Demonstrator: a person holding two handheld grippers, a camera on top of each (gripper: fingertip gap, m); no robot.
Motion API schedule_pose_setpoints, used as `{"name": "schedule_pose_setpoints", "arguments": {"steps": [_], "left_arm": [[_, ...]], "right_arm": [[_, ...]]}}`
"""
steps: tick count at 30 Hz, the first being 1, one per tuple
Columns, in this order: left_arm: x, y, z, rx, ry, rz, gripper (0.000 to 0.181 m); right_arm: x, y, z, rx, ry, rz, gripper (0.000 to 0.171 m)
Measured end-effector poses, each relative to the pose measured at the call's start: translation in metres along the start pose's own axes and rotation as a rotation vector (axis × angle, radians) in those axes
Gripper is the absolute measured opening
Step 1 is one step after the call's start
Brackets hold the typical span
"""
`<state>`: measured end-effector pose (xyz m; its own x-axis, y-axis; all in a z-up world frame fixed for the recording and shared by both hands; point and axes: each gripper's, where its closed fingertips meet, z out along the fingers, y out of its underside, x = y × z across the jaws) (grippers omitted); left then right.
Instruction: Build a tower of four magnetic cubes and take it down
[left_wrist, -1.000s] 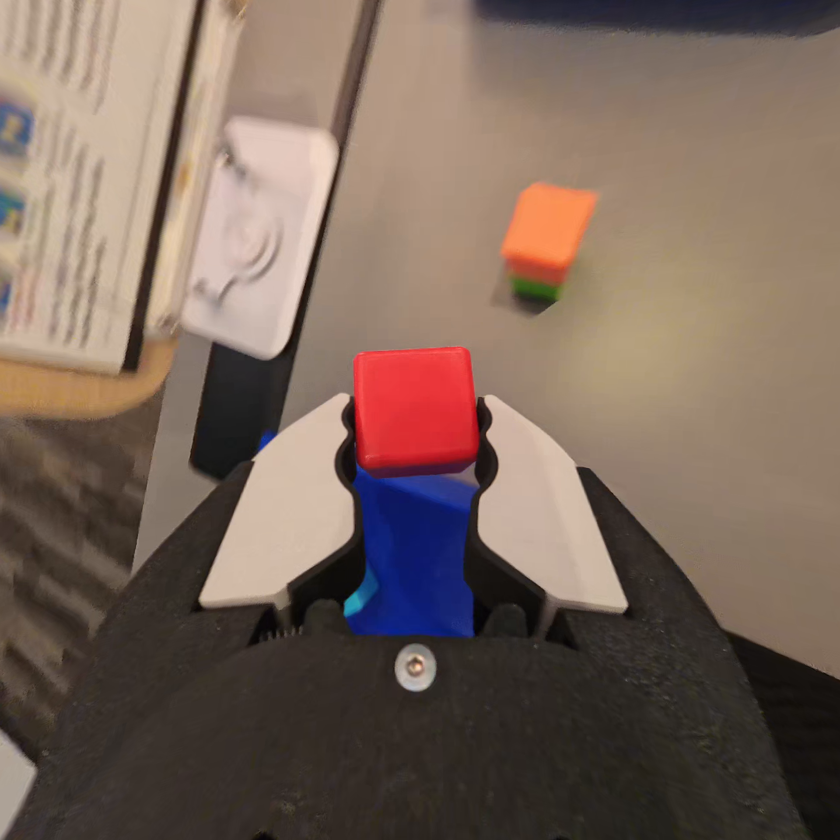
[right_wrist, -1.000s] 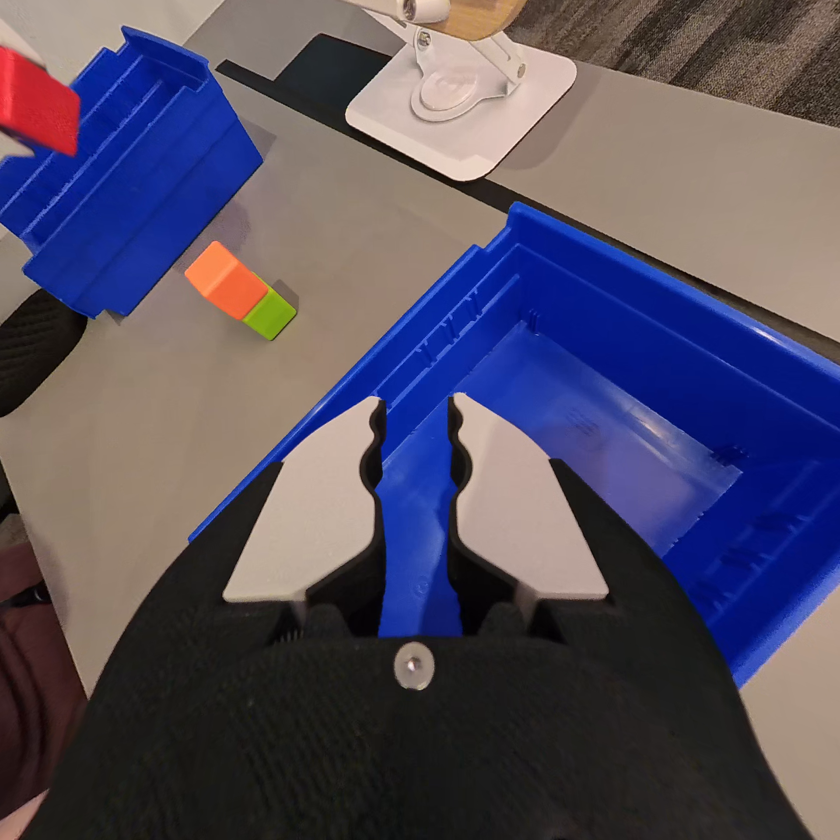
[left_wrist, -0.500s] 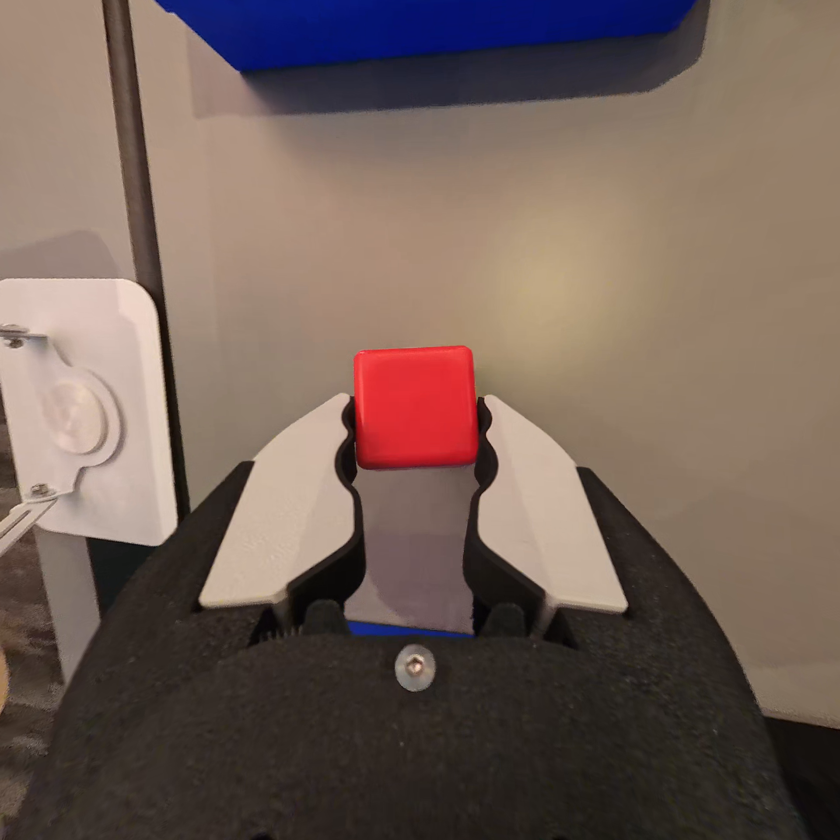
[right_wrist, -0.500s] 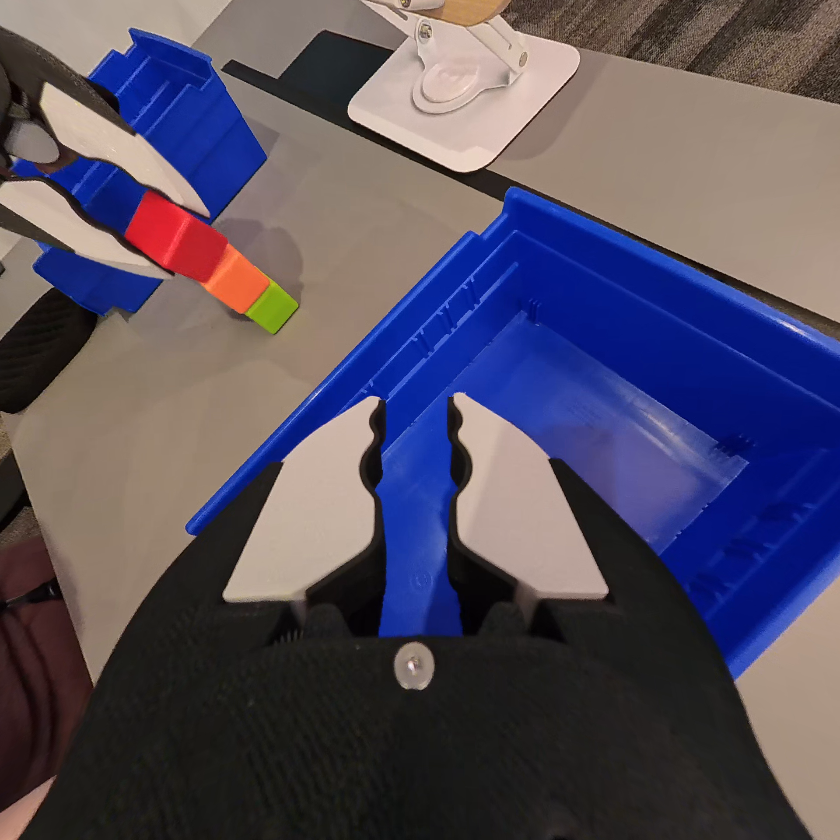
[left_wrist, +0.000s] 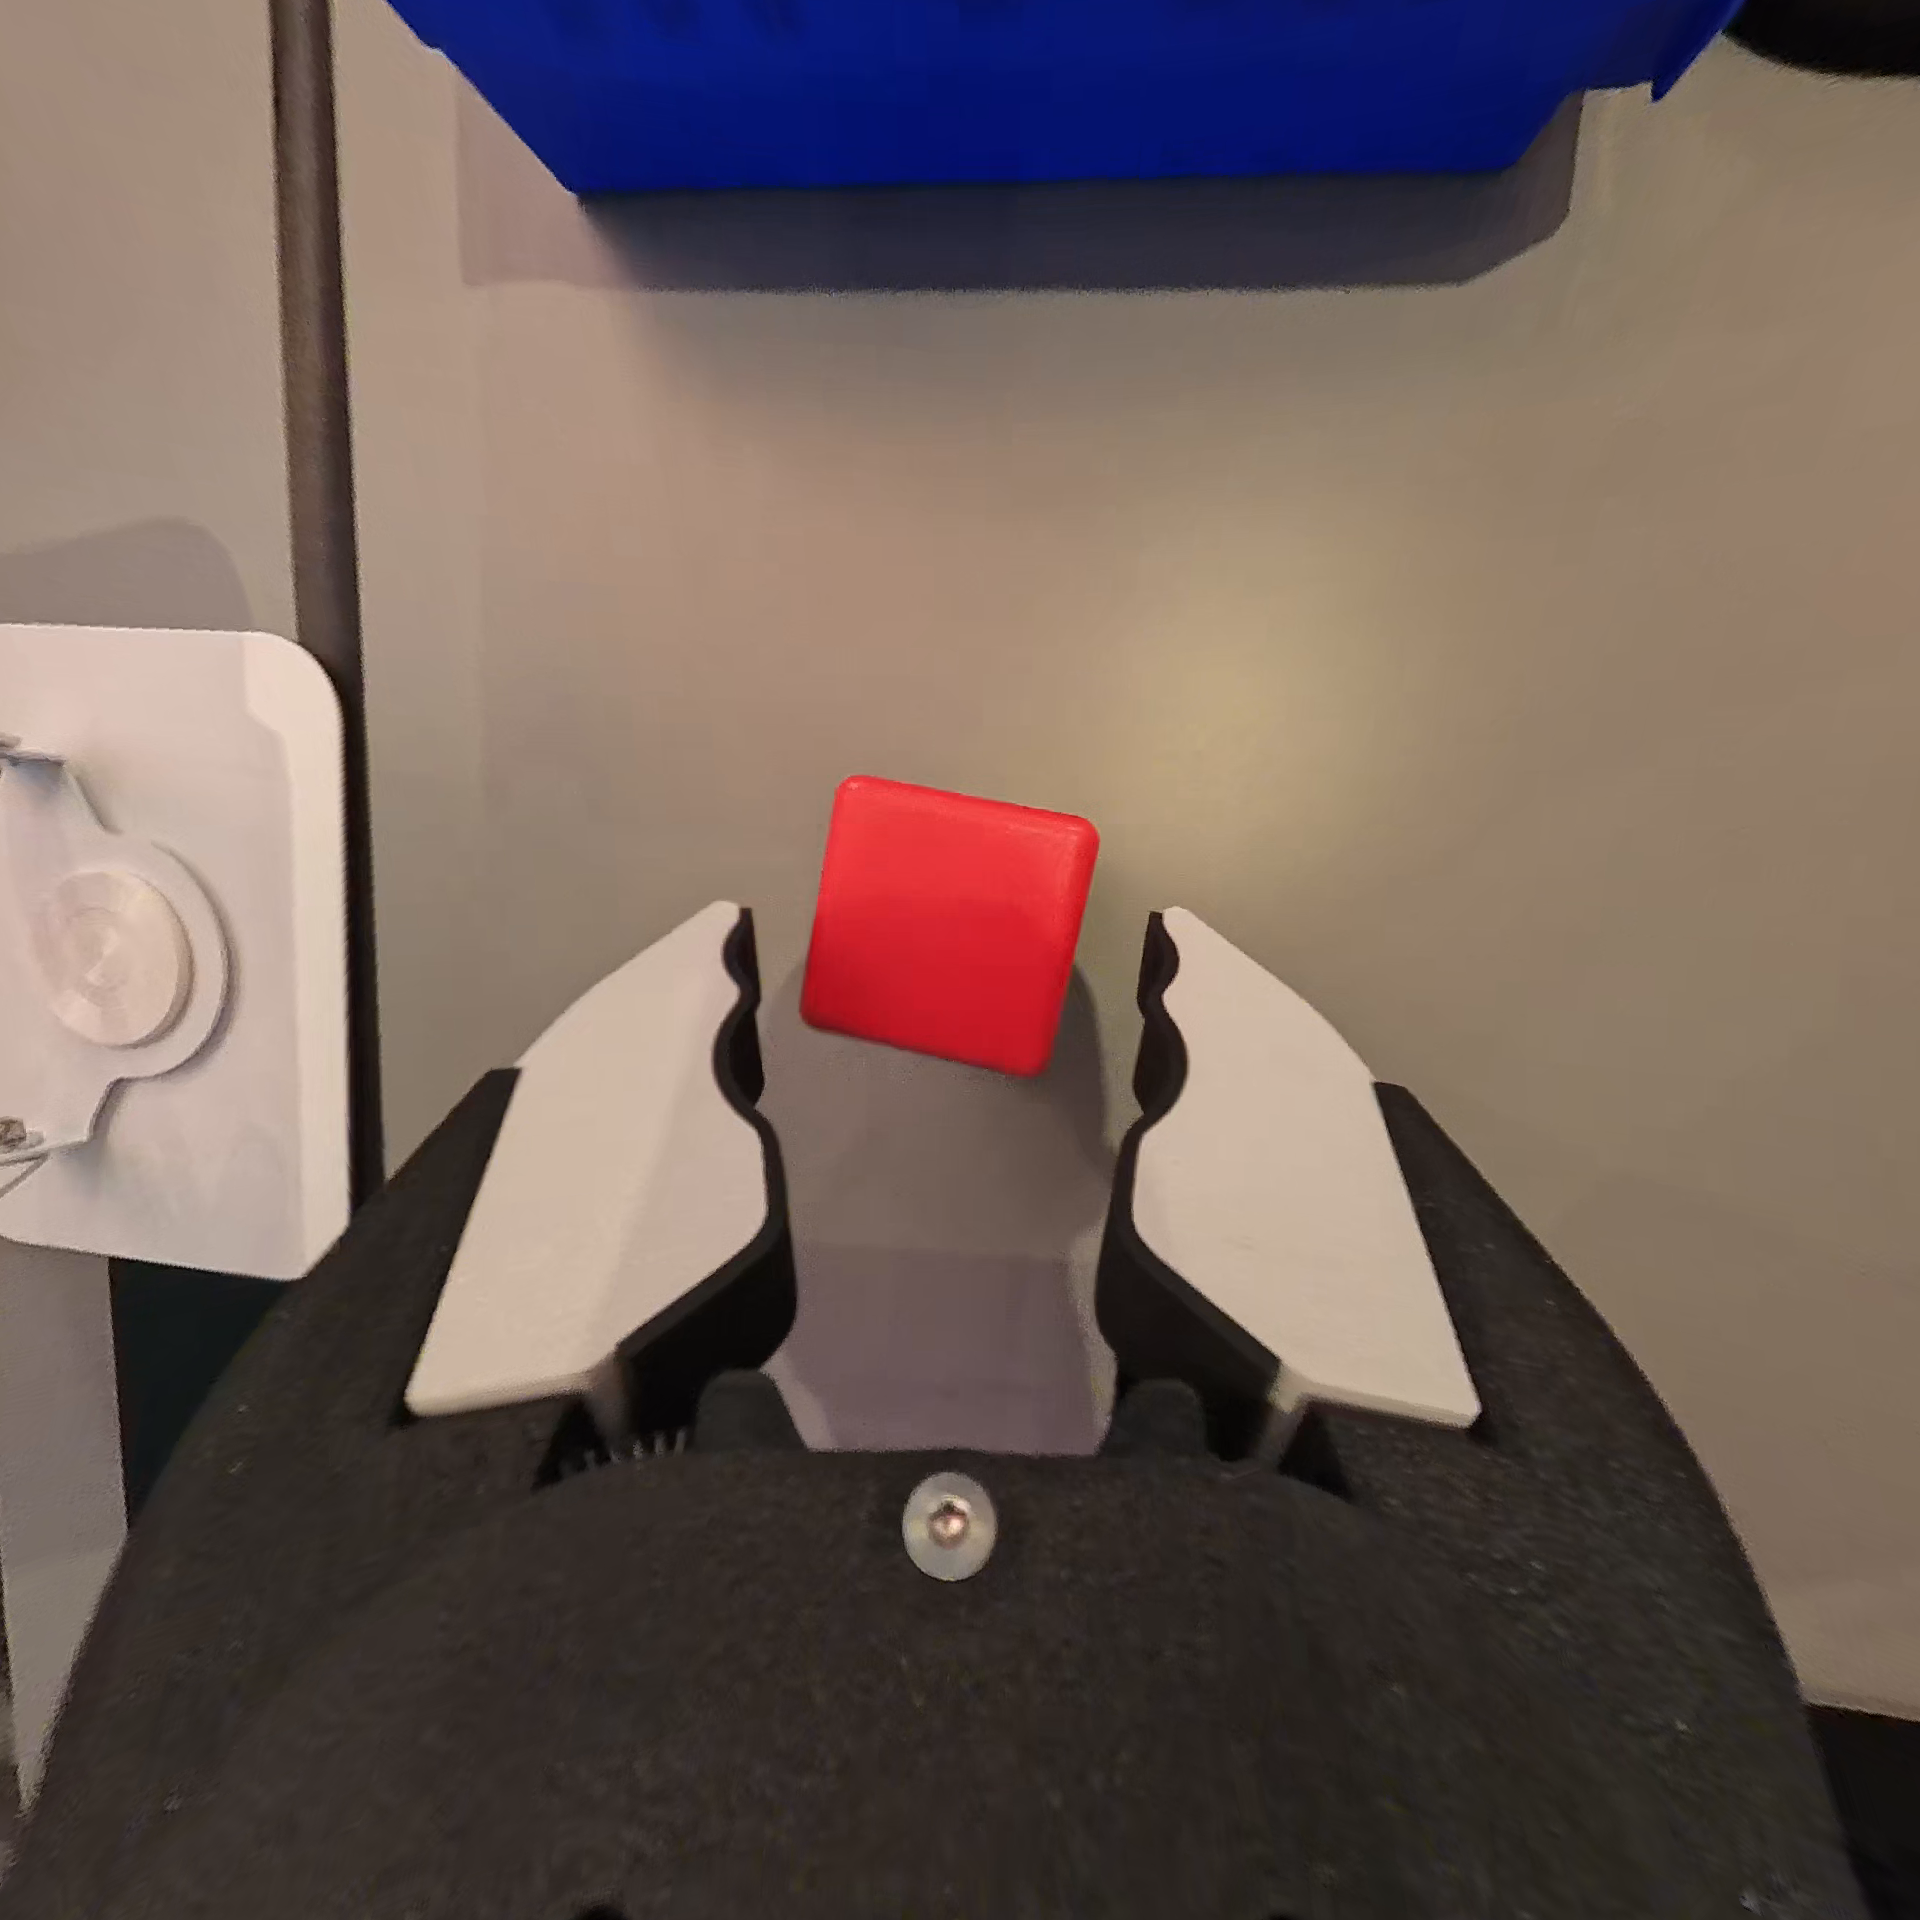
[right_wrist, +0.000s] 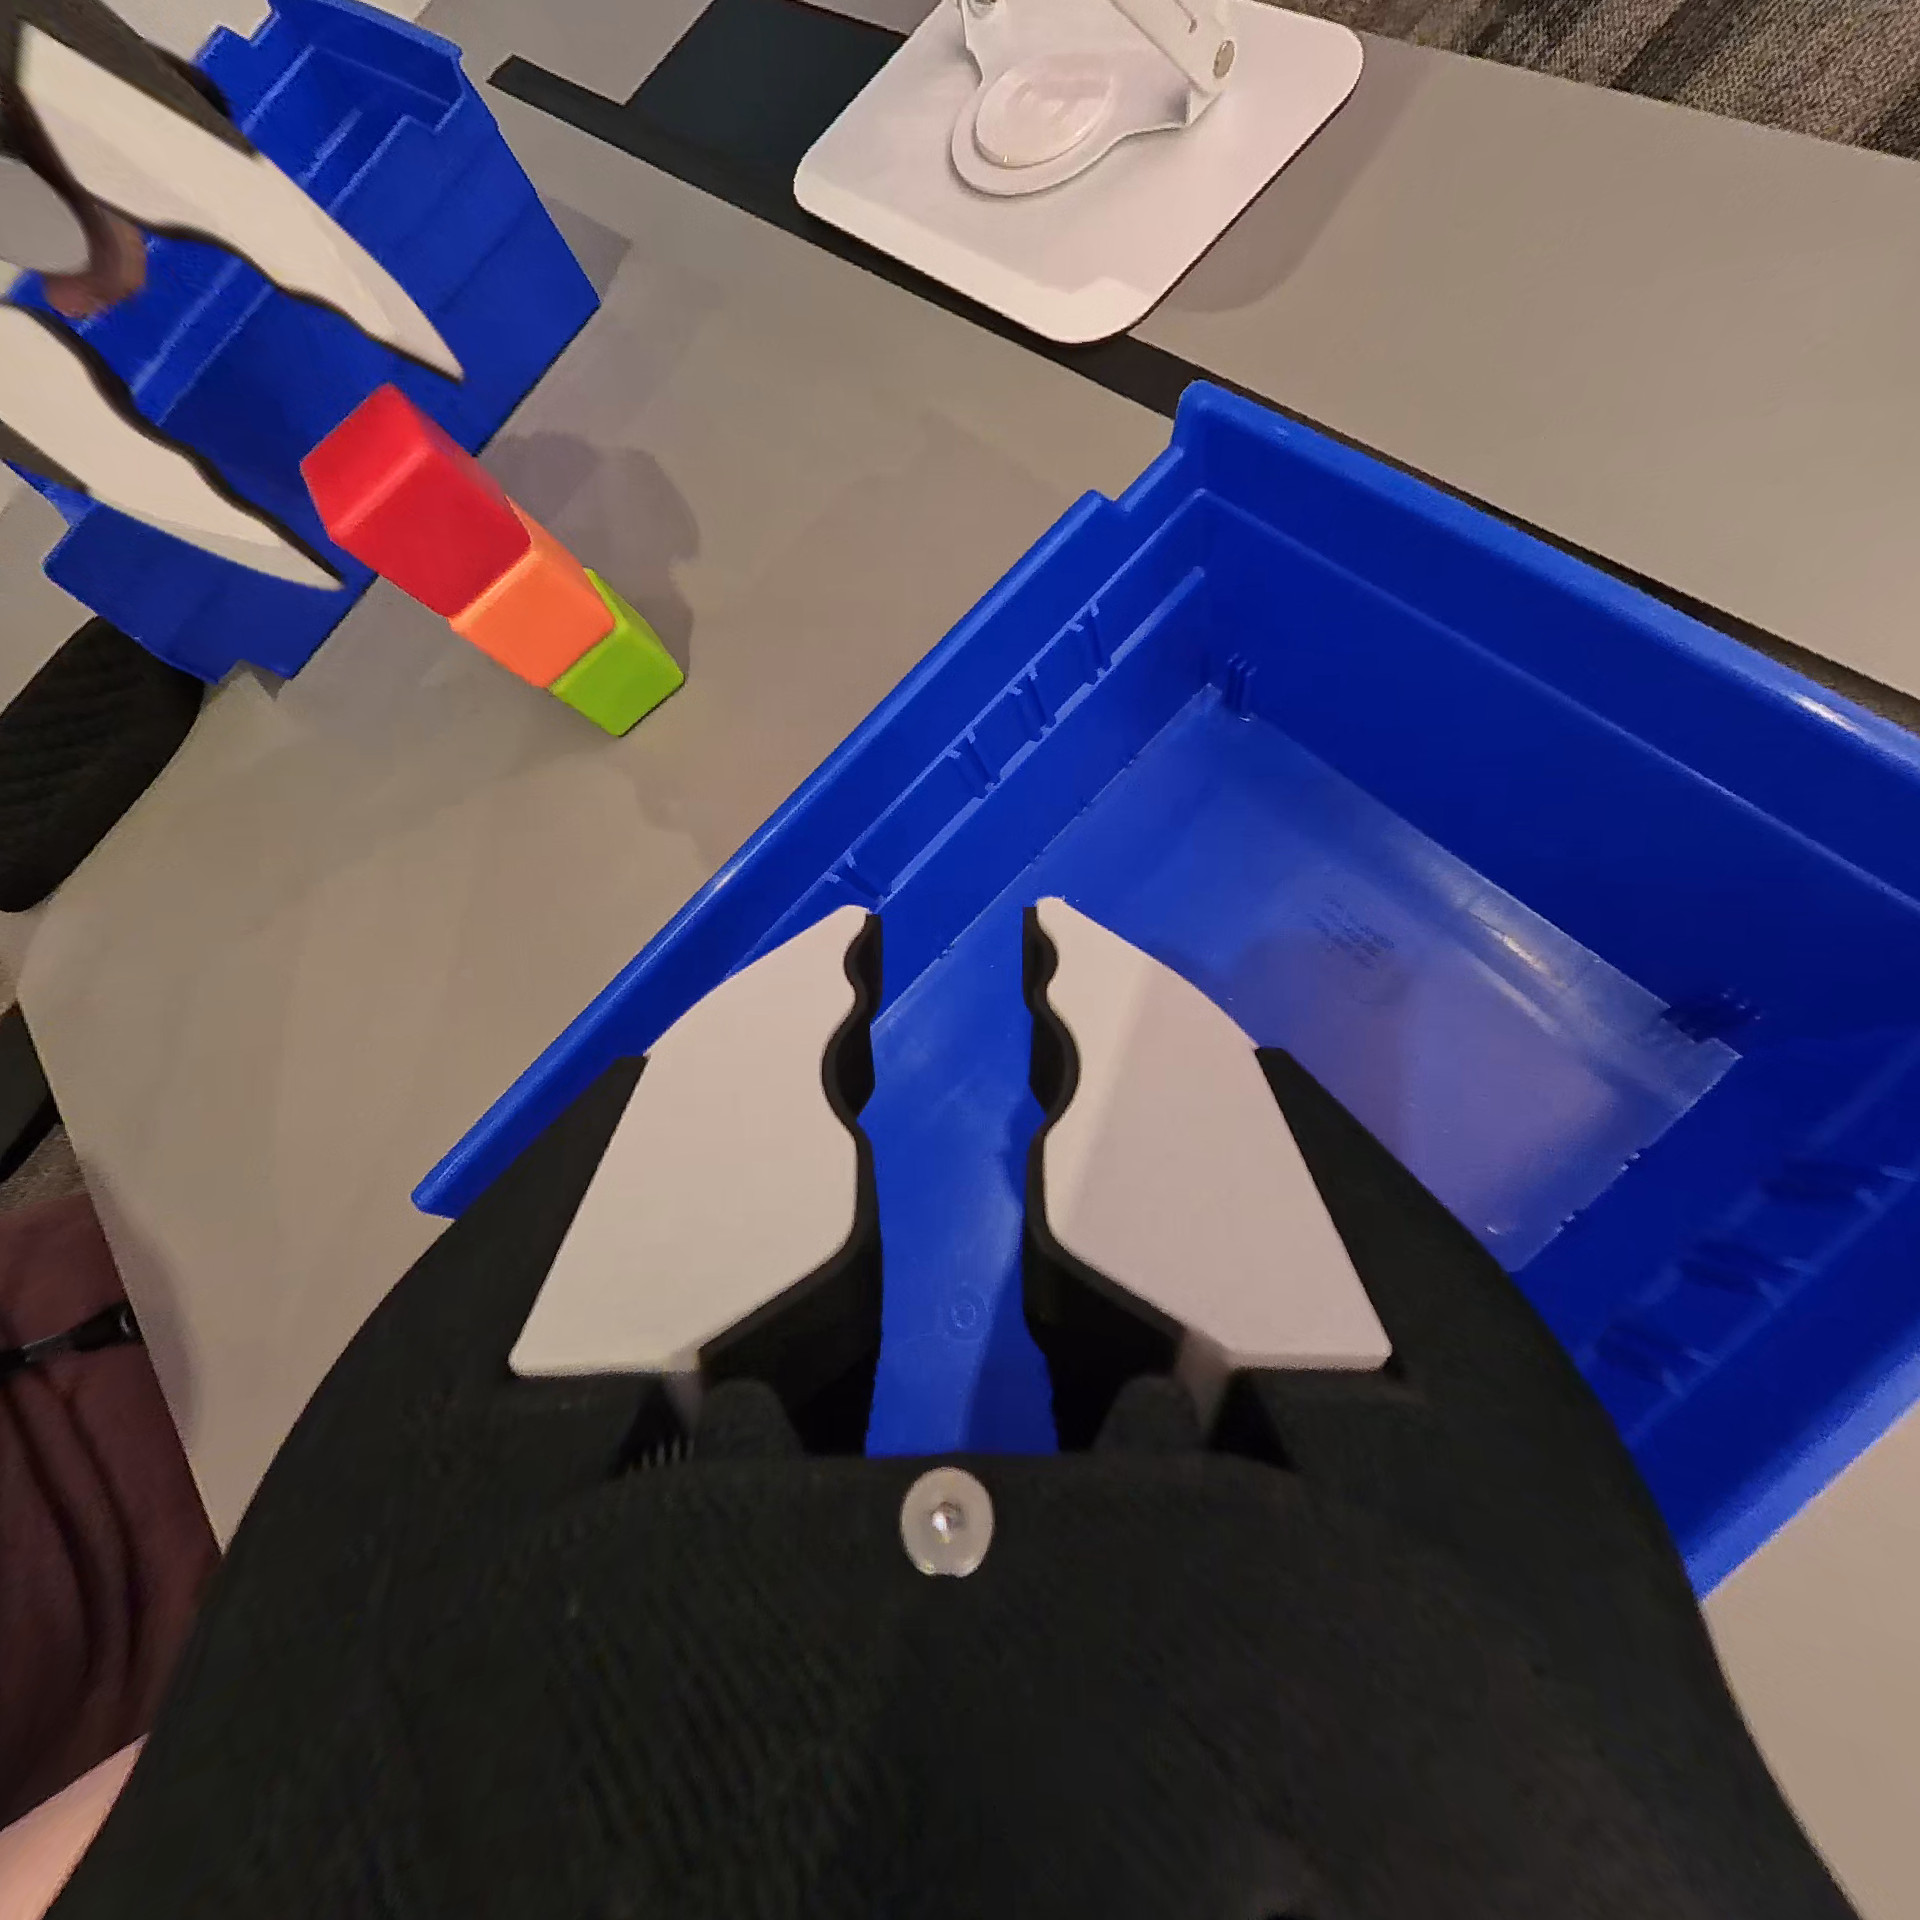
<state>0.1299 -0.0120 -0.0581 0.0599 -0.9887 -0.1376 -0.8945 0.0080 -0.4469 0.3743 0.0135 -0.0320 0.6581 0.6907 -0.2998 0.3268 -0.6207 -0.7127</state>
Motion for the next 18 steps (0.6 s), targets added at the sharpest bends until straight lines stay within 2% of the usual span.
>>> {"name": "schedule_pose_setpoints", "arguments": {"steps": [4, 7, 9, 11, 13, 15, 18], "left_arm": [[-0.011, -0.003, -0.045, 0.112, -0.091, -0.046, 0.067], [-0.035, 0.028, -0.096, 0.125, -0.26, -0.14, 0.065], [-0.059, 0.082, -0.125, 0.01, -0.414, -0.247, 0.061], [-0.07, 0.15, -0.14, -0.166, -0.484, -0.399, 0.061], [-0.07, 0.209, -0.138, -0.318, -0.483, -0.509, 0.069], [-0.072, 0.257, -0.132, -0.442, -0.517, -0.506, 0.07], [-0.068, 0.298, -0.112, -0.524, -0.487, -0.535, 0.066]], "right_arm": [[0.001, 0.002, 0.0, 0.001, -0.001, 0.01, 0.027], [0.002, 0.003, -0.001, 0.004, 0.001, 0.012, 0.027], [0.002, 0.003, -0.002, 0.009, 0.005, 0.016, 0.027], [0.002, 0.003, -0.002, 0.009, 0.01, 0.018, 0.027], [0.002, 0.003, 0.0, 0.002, 0.014, 0.019, 0.027], [0.001, 0.003, 0.002, -0.006, 0.016, 0.013, 0.028], [0.001, 0.003, 0.005, -0.017, 0.024, 0.011, 0.029]]}}
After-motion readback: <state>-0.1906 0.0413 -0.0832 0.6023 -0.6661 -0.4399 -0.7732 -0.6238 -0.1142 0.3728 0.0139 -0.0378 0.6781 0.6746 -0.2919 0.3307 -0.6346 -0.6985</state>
